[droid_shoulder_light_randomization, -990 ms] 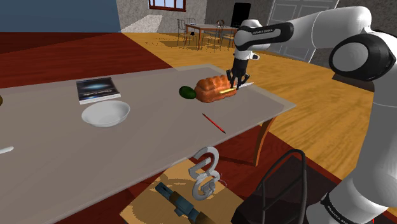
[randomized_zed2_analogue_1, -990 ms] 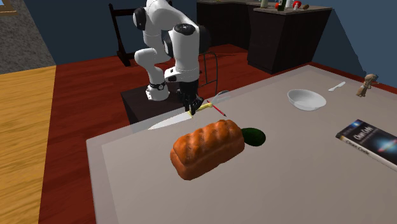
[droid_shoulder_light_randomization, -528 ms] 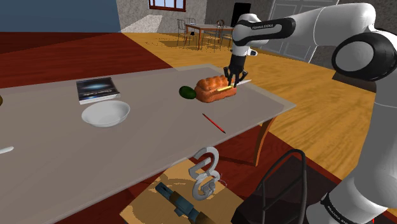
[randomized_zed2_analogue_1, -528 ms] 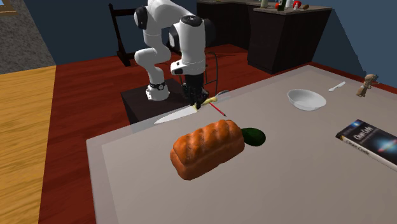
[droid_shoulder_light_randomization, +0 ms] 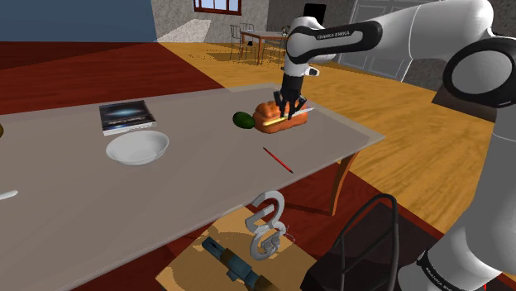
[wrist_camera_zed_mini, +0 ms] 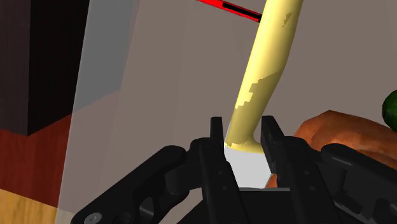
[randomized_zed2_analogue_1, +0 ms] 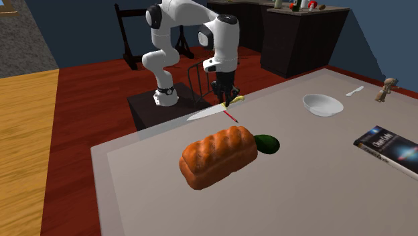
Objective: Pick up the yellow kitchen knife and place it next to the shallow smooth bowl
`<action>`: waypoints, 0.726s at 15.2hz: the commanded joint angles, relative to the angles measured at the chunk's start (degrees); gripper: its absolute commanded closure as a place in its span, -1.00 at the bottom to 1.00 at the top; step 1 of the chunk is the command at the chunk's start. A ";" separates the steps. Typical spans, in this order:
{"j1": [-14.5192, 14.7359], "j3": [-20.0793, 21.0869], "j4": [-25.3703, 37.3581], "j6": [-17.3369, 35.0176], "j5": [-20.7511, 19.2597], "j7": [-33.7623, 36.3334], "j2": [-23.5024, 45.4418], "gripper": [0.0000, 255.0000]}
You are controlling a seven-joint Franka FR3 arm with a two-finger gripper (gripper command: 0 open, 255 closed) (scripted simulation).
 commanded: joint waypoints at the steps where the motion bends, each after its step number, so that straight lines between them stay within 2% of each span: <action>1: 1.57 0.78 0.09 -0.24 -0.18 2.45 -0.28 1.00; 11: 9.81 4.66 3.97 -0.69 -1.34 14.60 2.52 1.00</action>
